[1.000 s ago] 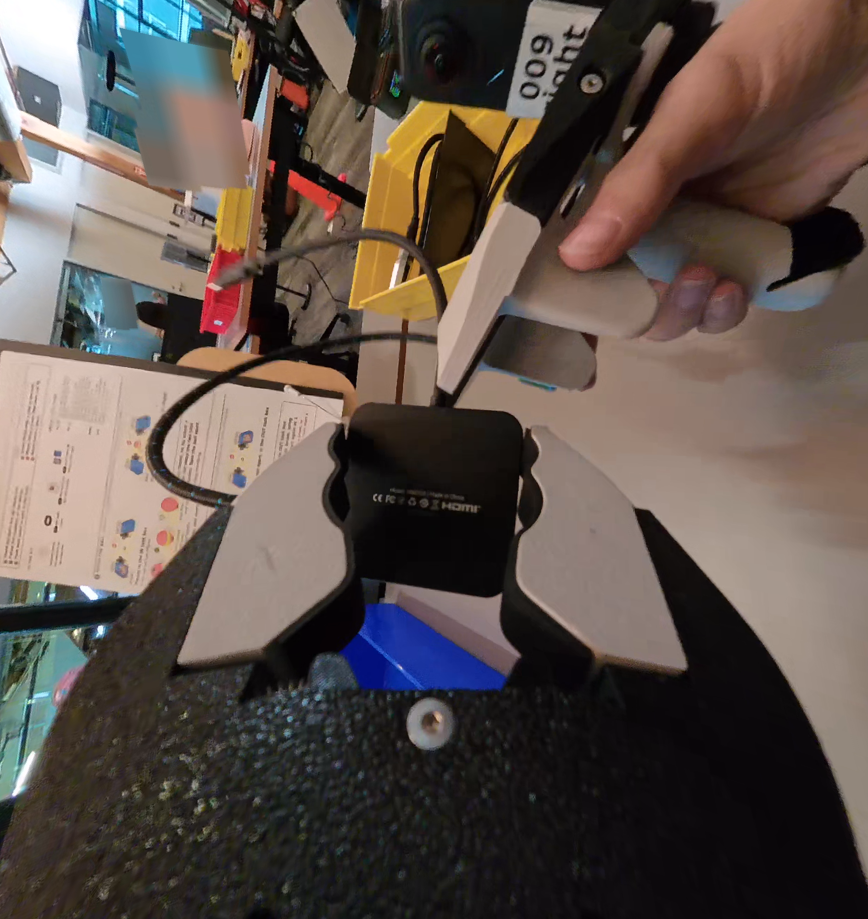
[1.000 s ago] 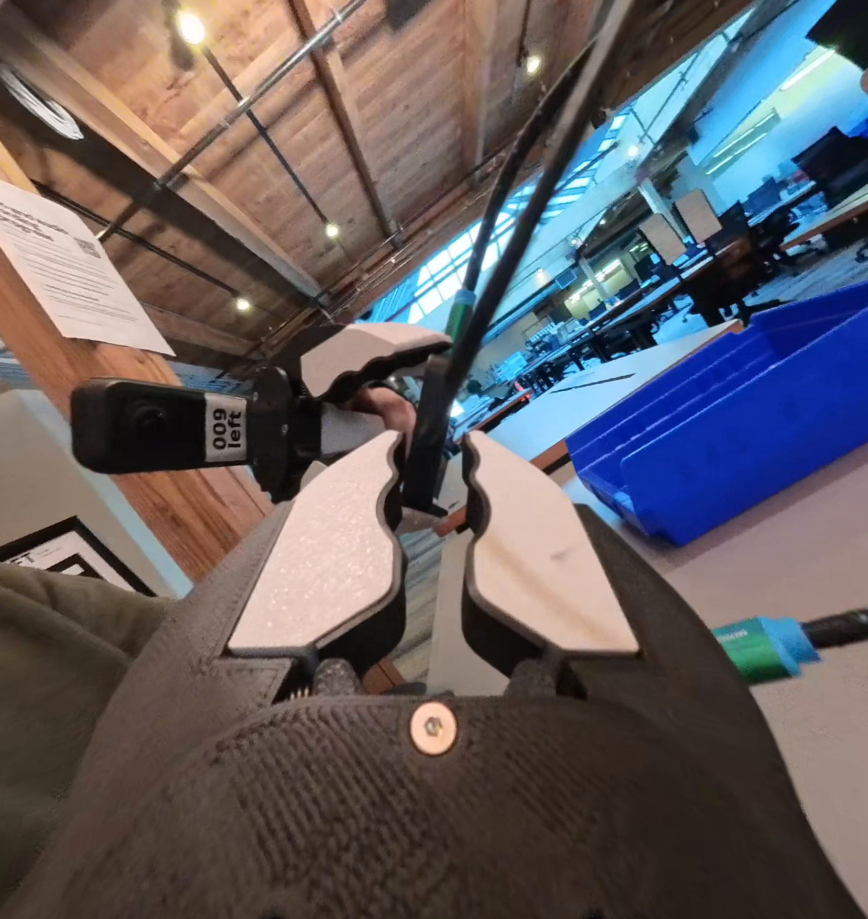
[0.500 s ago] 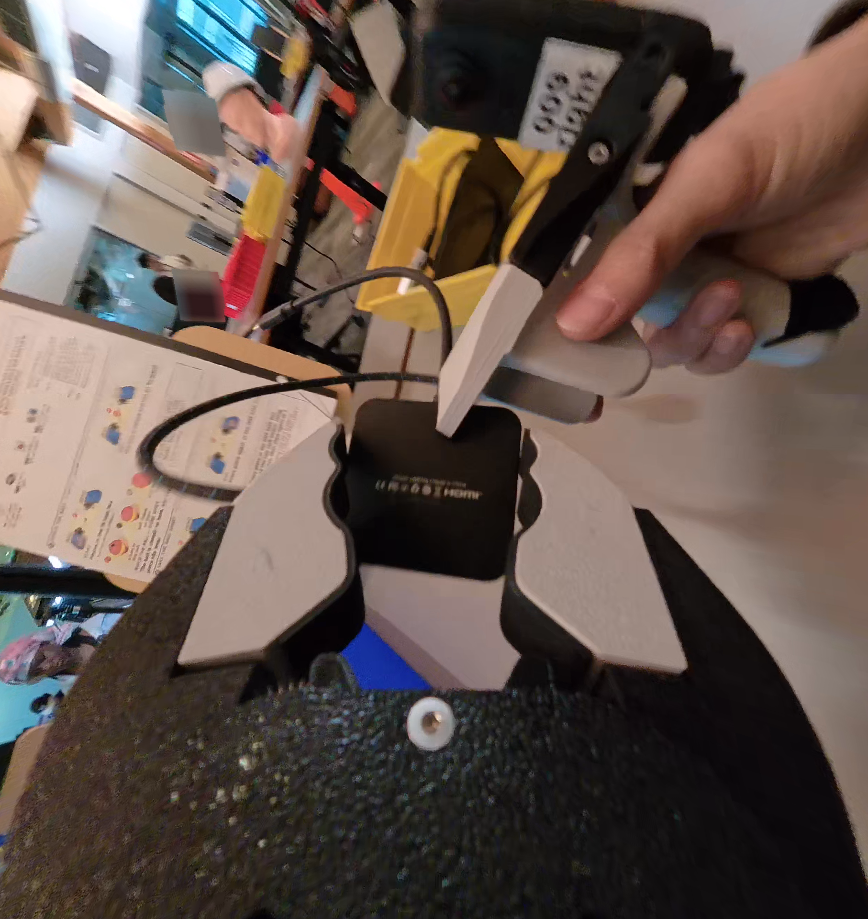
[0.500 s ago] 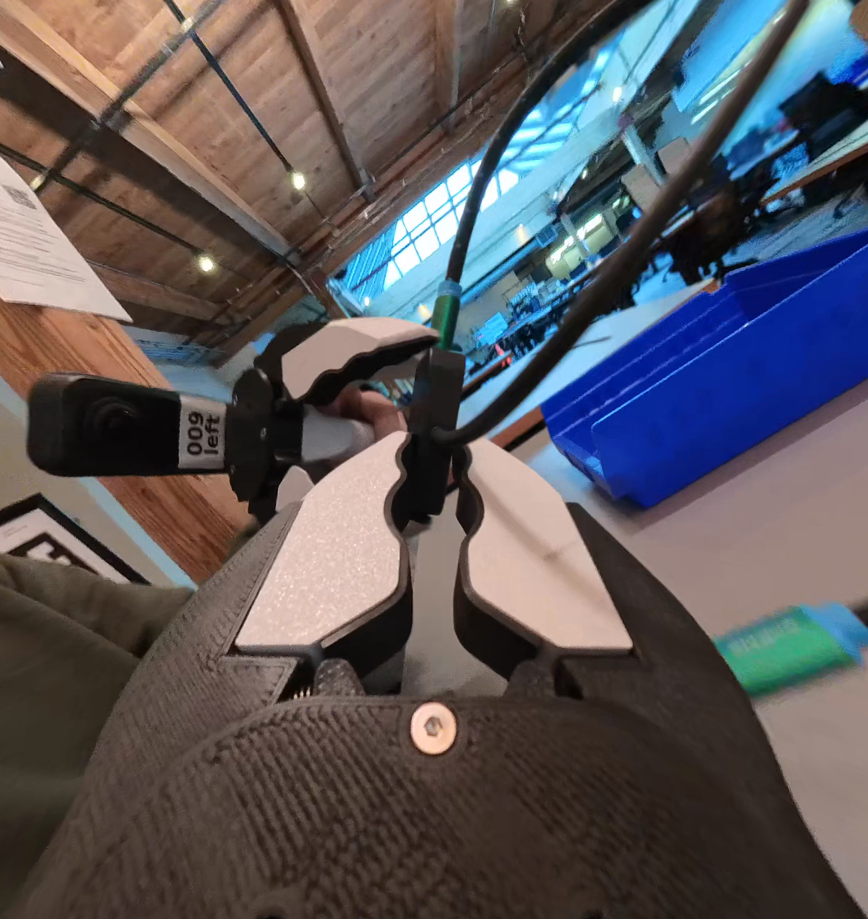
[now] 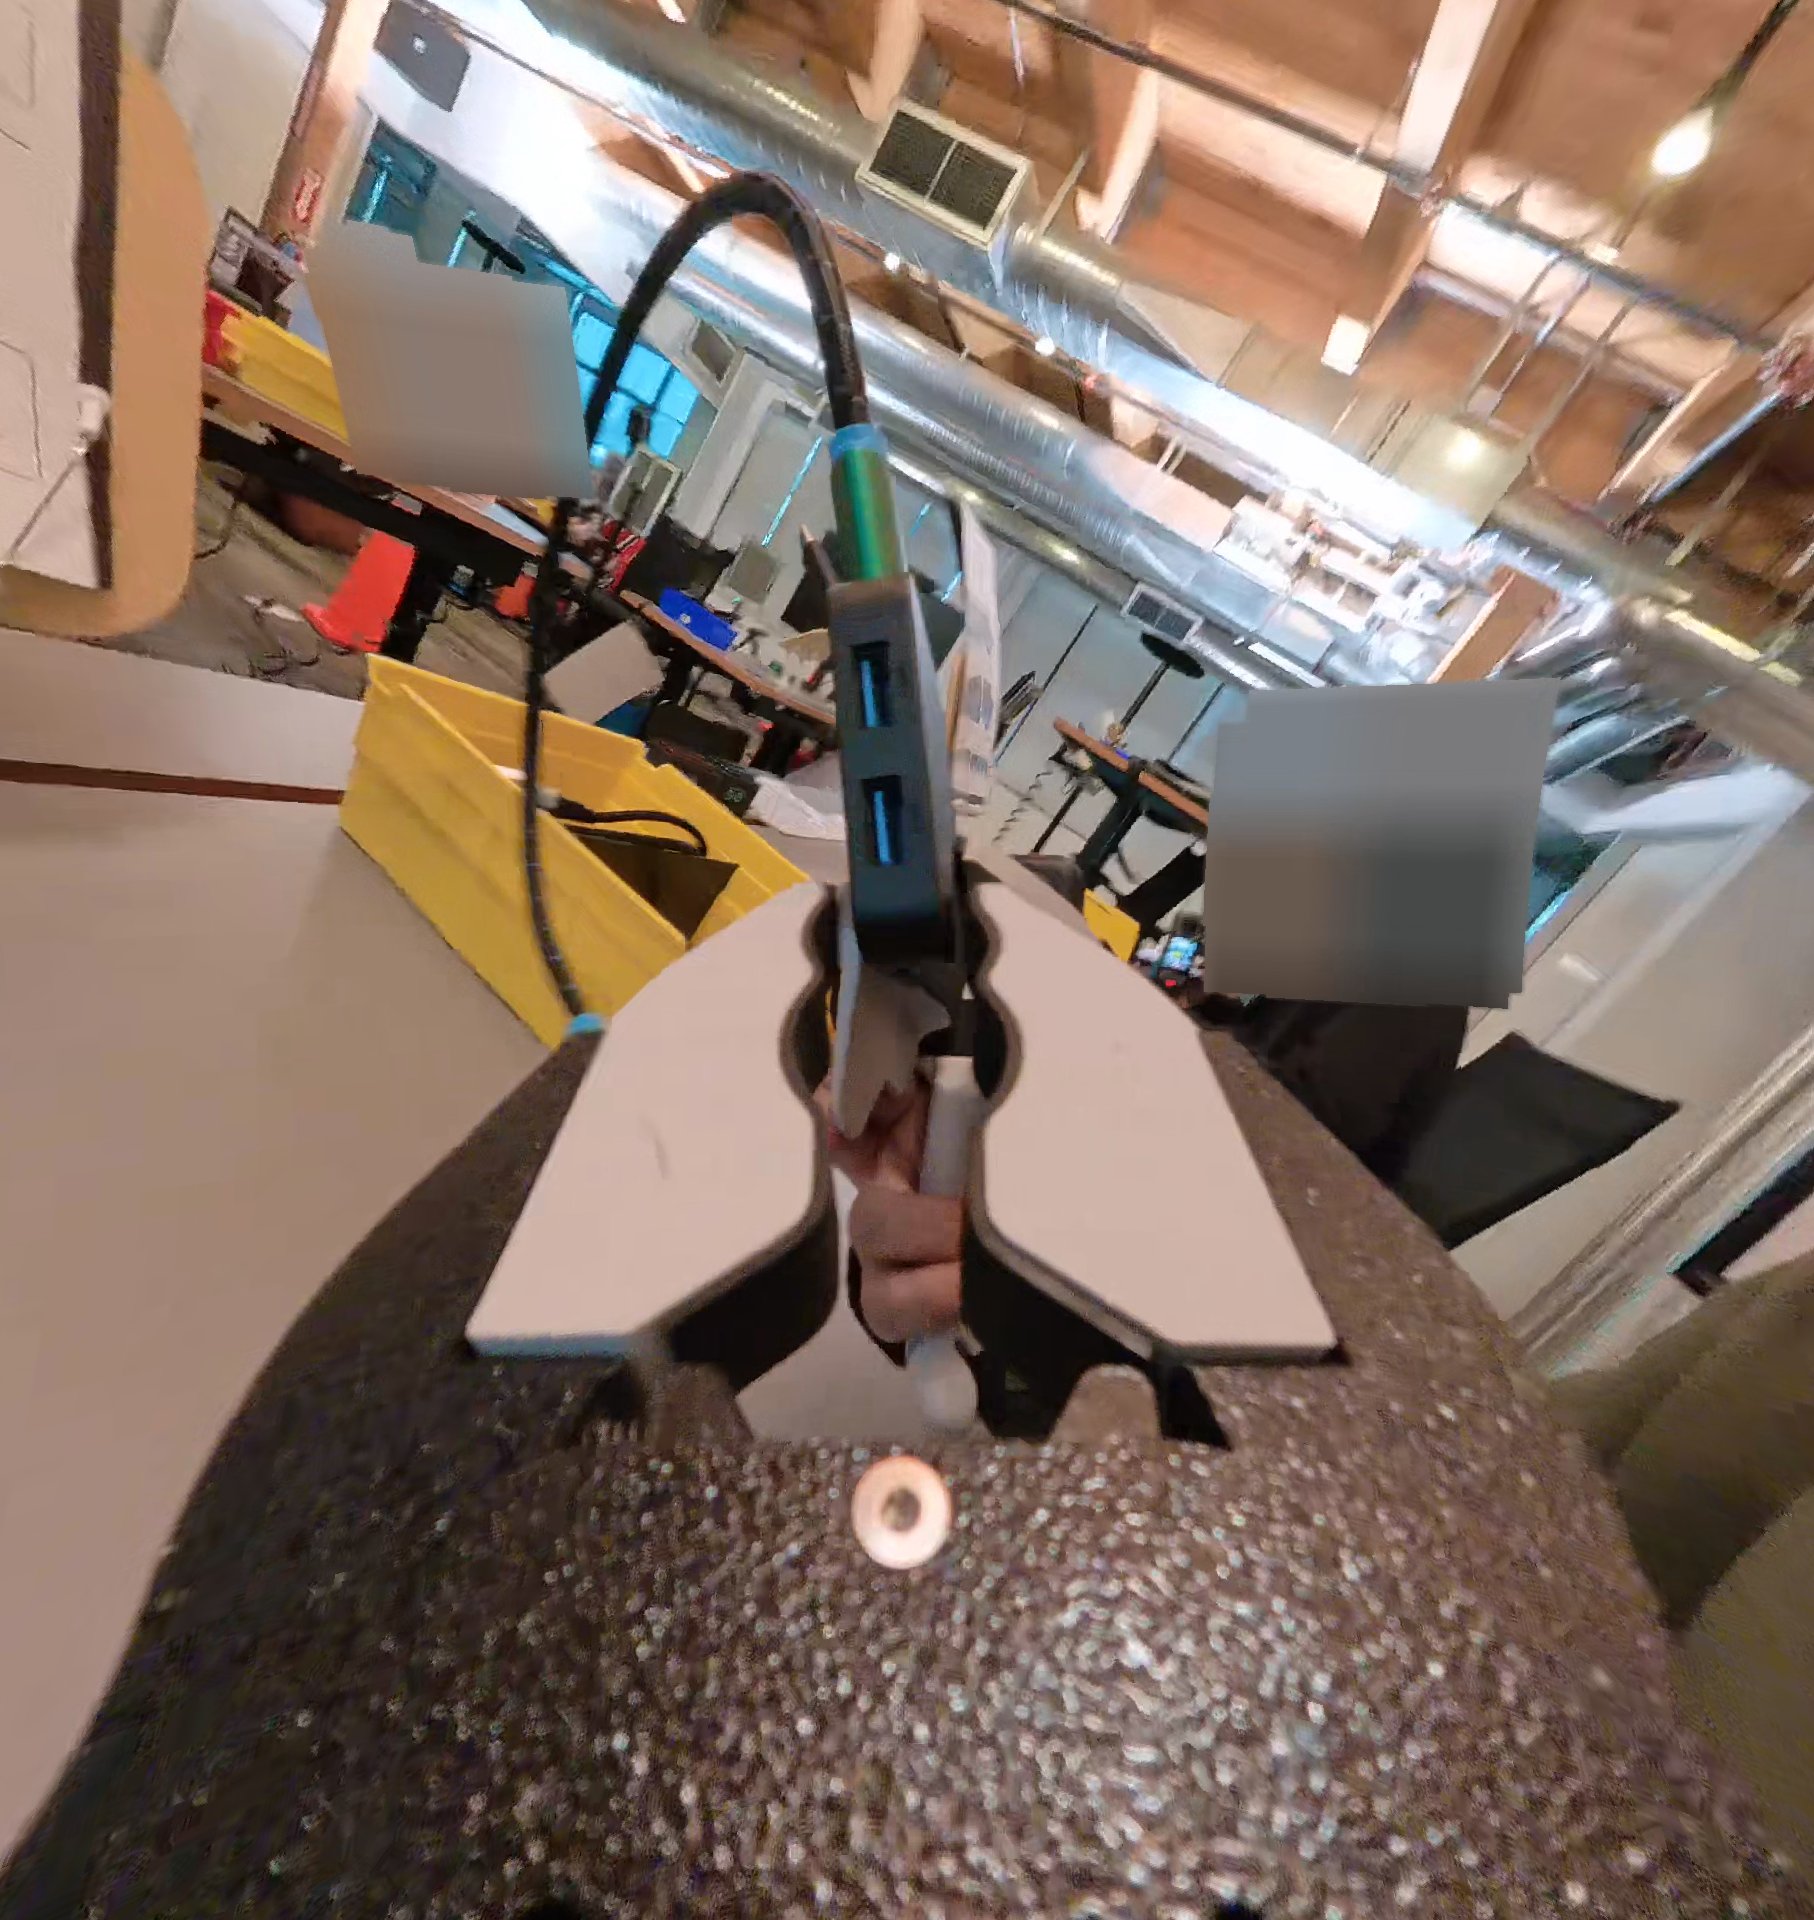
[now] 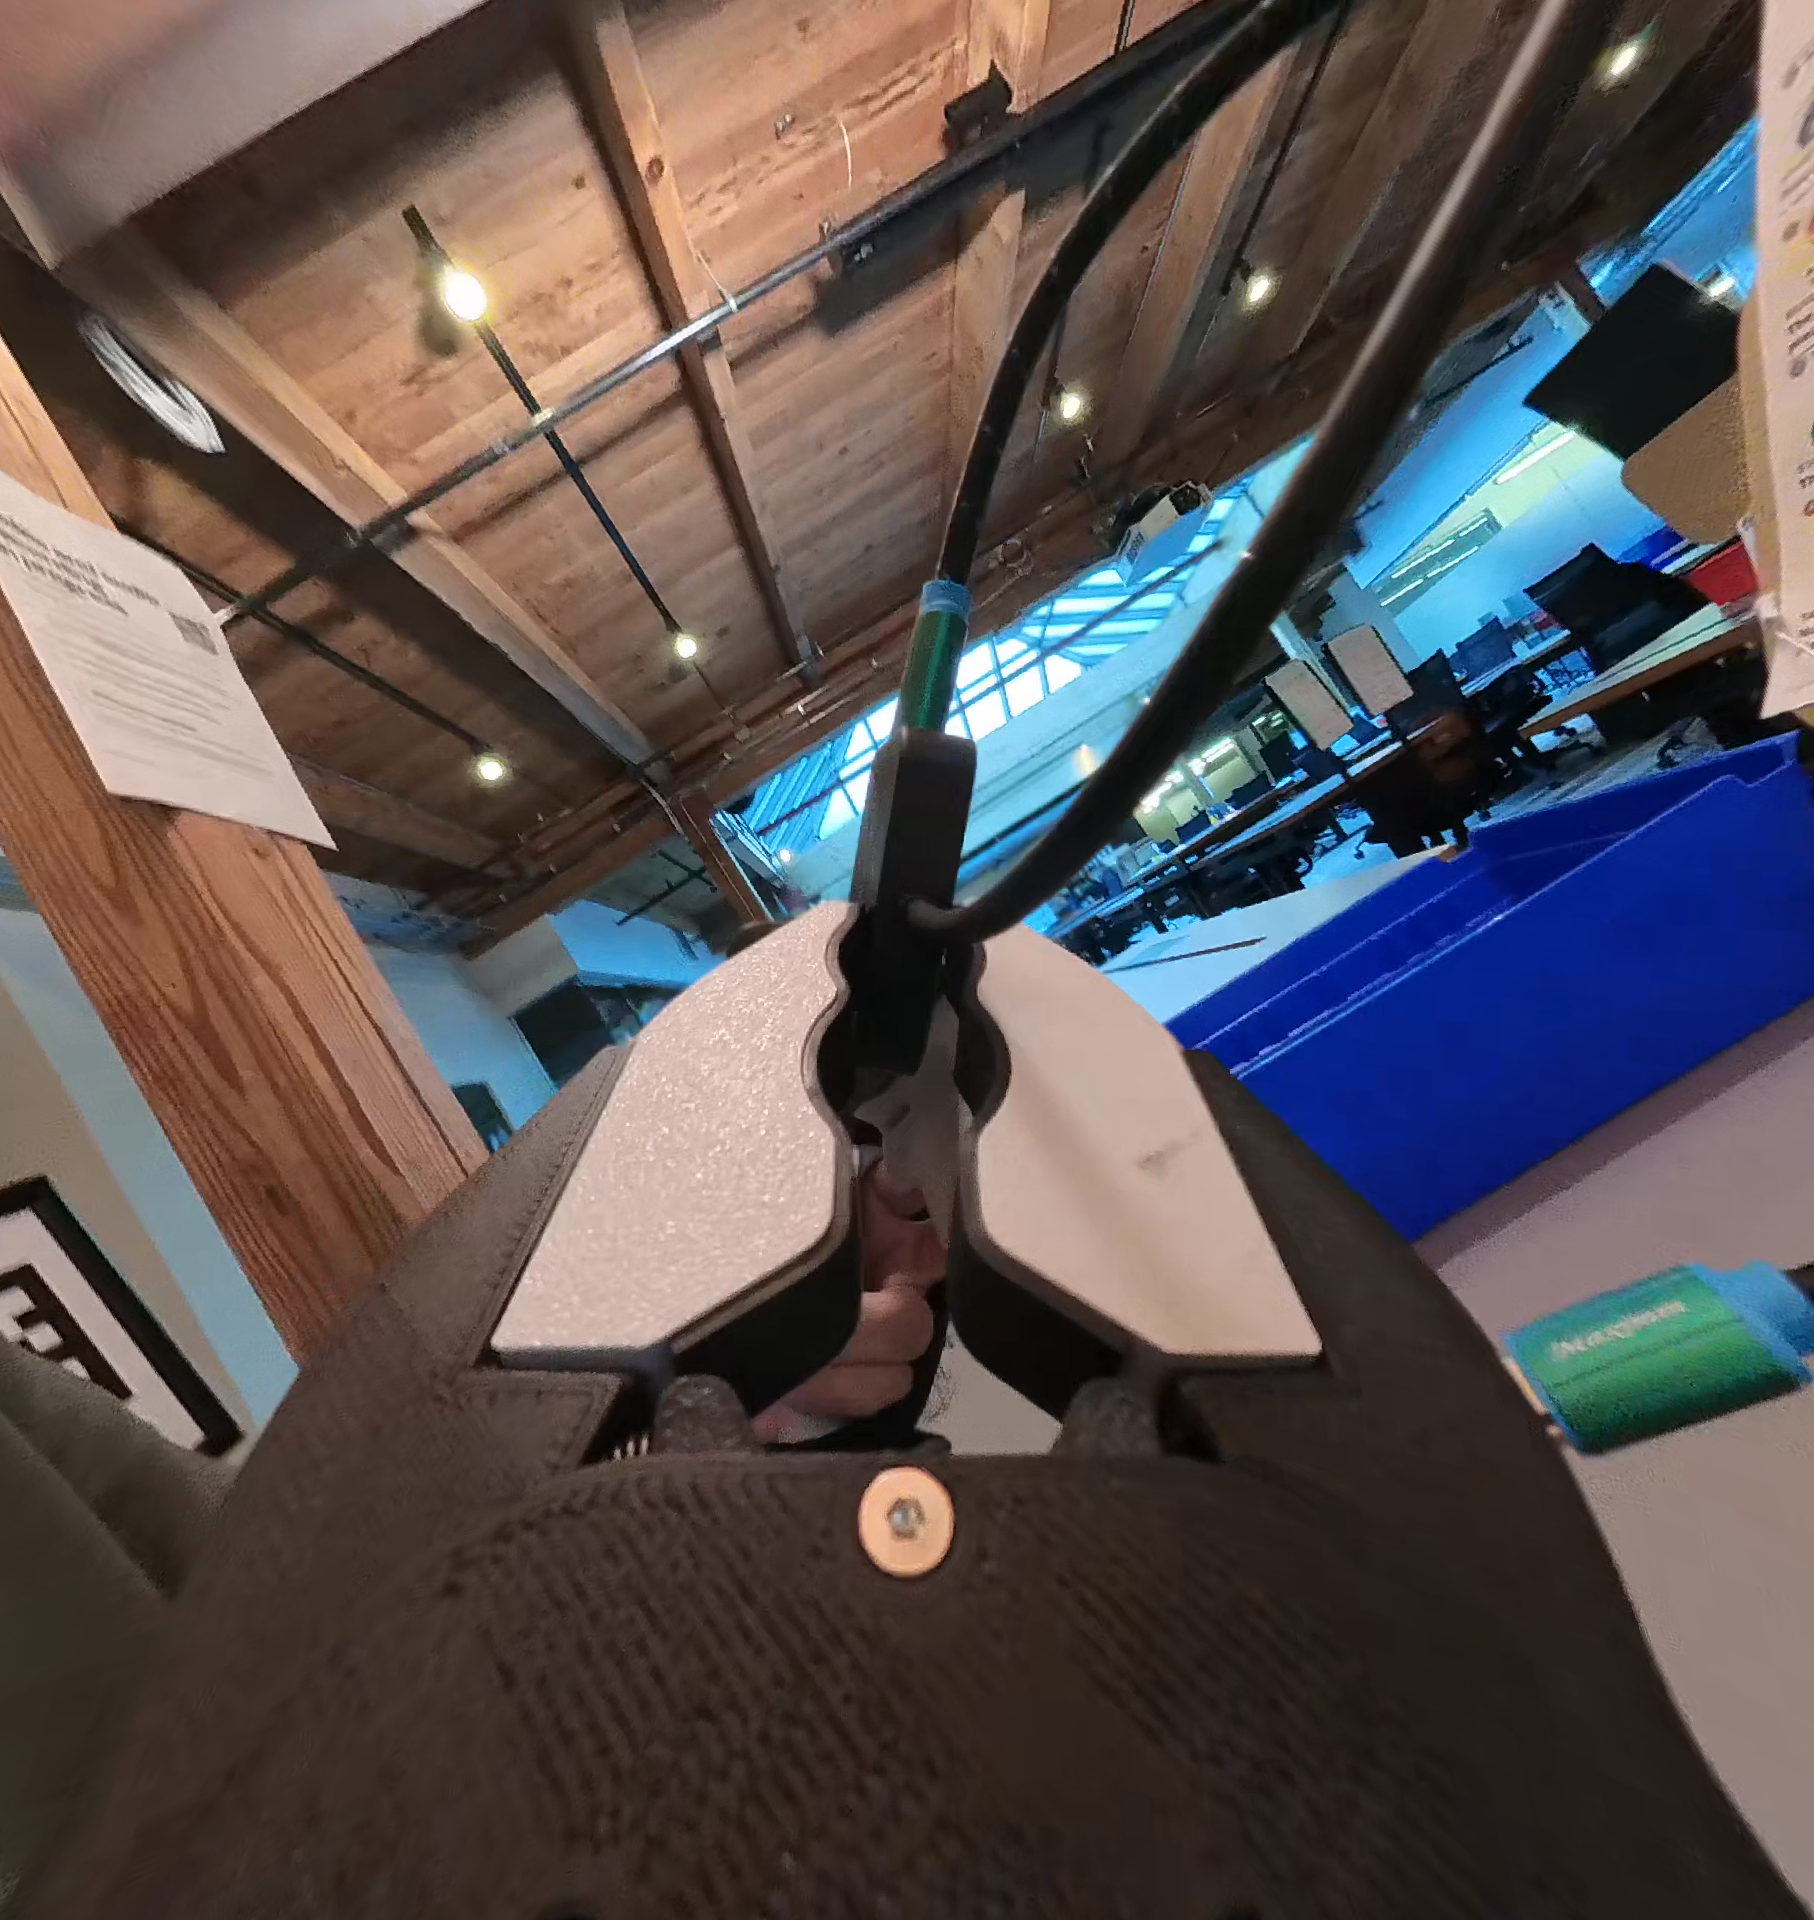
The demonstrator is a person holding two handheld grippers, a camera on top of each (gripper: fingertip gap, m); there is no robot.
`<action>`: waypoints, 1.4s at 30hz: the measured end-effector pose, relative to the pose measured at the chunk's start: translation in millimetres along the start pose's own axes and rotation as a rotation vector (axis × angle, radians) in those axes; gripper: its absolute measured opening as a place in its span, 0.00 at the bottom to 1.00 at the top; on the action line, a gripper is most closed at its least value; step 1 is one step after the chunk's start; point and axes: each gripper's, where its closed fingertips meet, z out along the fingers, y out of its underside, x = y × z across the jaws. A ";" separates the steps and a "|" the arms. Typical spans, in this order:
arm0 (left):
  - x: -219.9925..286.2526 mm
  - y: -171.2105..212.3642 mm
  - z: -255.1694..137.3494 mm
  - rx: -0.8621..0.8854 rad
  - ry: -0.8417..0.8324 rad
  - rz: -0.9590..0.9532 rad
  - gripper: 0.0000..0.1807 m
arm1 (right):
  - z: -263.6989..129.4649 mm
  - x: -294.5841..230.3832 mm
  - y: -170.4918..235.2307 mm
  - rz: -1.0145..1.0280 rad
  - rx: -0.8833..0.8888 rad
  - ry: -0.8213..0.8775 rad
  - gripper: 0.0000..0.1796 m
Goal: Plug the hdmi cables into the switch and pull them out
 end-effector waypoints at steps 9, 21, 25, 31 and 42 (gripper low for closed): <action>-33.0 -12.0 -16.5 -0.104 -0.040 -0.102 0.08 | -39.7 -10.0 70.6 0.005 -0.813 -0.093 0.19; -32.6 29.4 -25.9 -0.547 0.109 -0.316 0.08 | -40.5 2.6 16.5 -1.163 -0.698 0.070 0.39; -24.4 41.8 -20.5 -0.615 0.146 -0.318 0.08 | -42.2 12.9 36.6 -1.302 -0.792 0.050 0.43; -19.5 48.7 -20.7 -0.694 0.157 -0.303 0.08 | -45.0 16.3 49.6 -1.439 -0.821 -0.022 0.37; -10.7 69.7 -34.4 -0.936 0.181 -0.236 0.08 | -51.3 14.3 55.6 -1.544 -0.873 -0.071 0.37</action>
